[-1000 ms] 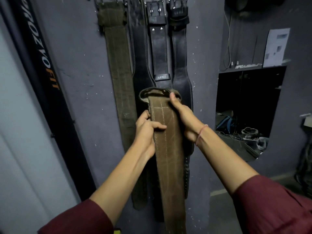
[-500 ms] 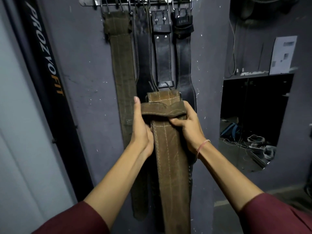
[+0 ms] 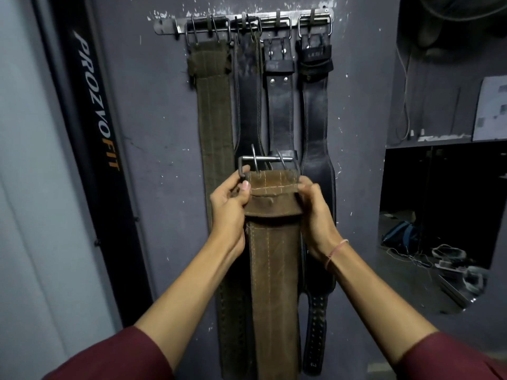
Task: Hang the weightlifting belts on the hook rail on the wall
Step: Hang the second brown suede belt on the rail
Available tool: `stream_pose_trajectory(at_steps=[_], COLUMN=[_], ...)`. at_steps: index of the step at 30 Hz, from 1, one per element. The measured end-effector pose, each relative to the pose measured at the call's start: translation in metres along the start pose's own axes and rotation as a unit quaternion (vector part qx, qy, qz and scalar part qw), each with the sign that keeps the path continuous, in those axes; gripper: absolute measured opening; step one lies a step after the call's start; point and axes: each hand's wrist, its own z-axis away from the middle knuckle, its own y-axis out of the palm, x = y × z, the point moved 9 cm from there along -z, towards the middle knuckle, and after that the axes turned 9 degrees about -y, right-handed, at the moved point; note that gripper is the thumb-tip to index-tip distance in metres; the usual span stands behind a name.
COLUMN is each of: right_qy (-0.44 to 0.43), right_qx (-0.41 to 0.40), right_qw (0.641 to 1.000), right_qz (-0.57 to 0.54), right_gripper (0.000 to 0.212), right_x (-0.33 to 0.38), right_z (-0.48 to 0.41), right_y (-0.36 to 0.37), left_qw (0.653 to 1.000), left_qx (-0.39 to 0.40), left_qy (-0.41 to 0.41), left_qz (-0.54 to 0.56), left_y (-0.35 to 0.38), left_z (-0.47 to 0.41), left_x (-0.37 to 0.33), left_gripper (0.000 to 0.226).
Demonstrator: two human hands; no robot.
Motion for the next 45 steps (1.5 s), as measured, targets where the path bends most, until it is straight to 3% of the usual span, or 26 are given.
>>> stream_pose_trajectory(at_steps=[4,7,9,25,35,45], right_qy=[-0.043,-0.067,-0.072,-0.191,-0.287,-0.267], right_qx=[-0.111,-0.11,-0.101,-0.14,-0.161,-0.183], right_qw=[0.988,0.985,0.987,0.964,0.937,0.933], right_qz=[0.094,0.115,0.103,0.122,0.113,0.158], right_gripper=[0.052,0.049,0.043,0.029,0.033,0.029], right_x=[0.005,0.009,0.012,0.071,0.117,0.117], right_z=[-0.018,-0.031,-0.04,-0.139,-0.262,-0.354], right_y=[-0.011,-0.005,0.001,0.058,0.147,0.21], left_qw=[0.989,0.973,0.963,0.89,0.87,0.884], left_qx=[0.02,-0.002,-0.056,-0.318,-0.333,-0.31], left_qy=[0.077,0.121,0.137,0.204,0.295,0.282], left_qz=[-0.124,-0.197,-0.224,-0.256,-0.214,-0.207], left_y=[0.011,0.021,0.019,-0.004,-0.03,-0.06], left_z=[-0.001,-0.007,-0.013,-0.079,-0.184,-0.294], left_x=[-0.015,-0.03,-0.038,-0.118,-0.229,-0.29], left_gripper=[0.023,0.034,0.037,0.043,0.046,0.044])
